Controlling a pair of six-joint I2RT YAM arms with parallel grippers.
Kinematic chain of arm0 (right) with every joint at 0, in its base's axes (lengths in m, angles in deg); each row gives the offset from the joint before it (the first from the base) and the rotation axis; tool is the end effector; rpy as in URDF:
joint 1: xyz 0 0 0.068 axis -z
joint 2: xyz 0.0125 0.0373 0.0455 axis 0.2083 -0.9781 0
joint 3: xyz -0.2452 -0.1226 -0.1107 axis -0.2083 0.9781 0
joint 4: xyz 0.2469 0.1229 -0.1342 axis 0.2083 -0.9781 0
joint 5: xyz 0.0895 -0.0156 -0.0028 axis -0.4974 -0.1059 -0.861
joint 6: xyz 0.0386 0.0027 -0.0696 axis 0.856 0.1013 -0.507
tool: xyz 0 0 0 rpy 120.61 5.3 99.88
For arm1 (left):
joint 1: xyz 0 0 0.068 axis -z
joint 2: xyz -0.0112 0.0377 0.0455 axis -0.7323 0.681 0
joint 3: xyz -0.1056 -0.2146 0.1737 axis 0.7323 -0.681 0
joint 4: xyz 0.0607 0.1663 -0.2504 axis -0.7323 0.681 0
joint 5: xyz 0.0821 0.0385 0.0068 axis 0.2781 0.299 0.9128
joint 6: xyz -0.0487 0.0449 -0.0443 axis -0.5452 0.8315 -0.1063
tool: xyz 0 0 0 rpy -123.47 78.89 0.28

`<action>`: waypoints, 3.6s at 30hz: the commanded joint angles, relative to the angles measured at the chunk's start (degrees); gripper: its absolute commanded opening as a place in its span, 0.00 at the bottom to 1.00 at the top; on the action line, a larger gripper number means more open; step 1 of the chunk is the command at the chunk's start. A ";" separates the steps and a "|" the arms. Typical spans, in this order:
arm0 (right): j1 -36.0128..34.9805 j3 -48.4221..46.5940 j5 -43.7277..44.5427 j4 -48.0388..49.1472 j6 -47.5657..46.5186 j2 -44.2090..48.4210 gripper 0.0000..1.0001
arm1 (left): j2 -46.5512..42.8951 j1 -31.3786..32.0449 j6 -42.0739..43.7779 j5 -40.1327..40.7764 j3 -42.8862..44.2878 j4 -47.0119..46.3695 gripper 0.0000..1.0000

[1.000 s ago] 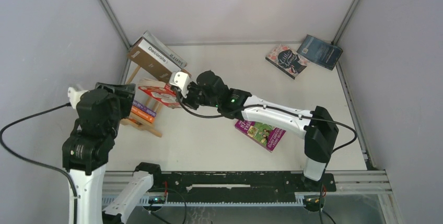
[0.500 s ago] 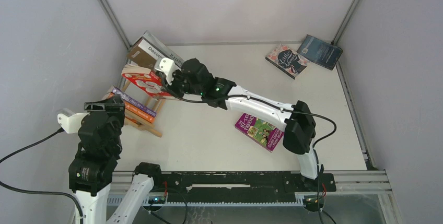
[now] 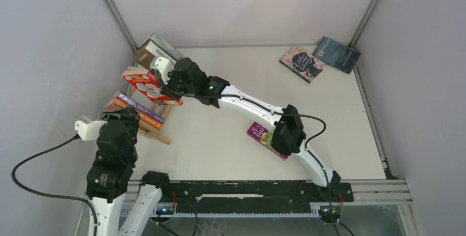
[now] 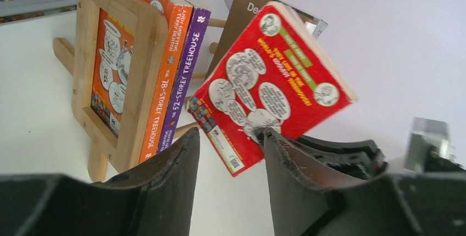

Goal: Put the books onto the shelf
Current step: Place the book on the shelf.

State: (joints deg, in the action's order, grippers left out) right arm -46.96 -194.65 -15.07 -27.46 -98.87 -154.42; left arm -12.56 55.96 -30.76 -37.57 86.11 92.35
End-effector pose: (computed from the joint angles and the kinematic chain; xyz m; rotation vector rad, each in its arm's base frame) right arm 0.3174 0.5522 0.3547 -1.2356 1.4985 0.7233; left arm 0.1091 0.0250 0.3930 -1.2001 1.3748 -0.2790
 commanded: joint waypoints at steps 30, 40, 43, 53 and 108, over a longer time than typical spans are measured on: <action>-3.03 -14.19 -0.46 7.68 6.48 -11.70 0.00 | -6.95 0.23 9.02 2.03 -10.50 -7.06 0.50; -3.84 -13.06 0.21 6.38 6.41 -12.10 0.00 | -7.92 0.26 8.22 1.97 -12.47 -7.69 0.51; -4.07 -12.76 0.62 6.14 6.76 -12.24 0.06 | -8.31 0.26 7.72 1.86 -13.14 -7.71 0.52; -4.99 -11.64 1.53 6.15 7.20 -11.92 0.67 | -9.80 0.30 6.44 1.59 -14.76 -7.13 0.58; 3.77 -14.59 -3.52 15.87 26.29 -19.80 0.00 | -9.04 0.26 5.14 2.92 -16.54 -8.80 0.54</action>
State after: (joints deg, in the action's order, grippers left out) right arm -42.33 -204.33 -16.05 -16.09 -76.68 -172.39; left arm -22.20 55.96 -25.66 -35.17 71.90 87.43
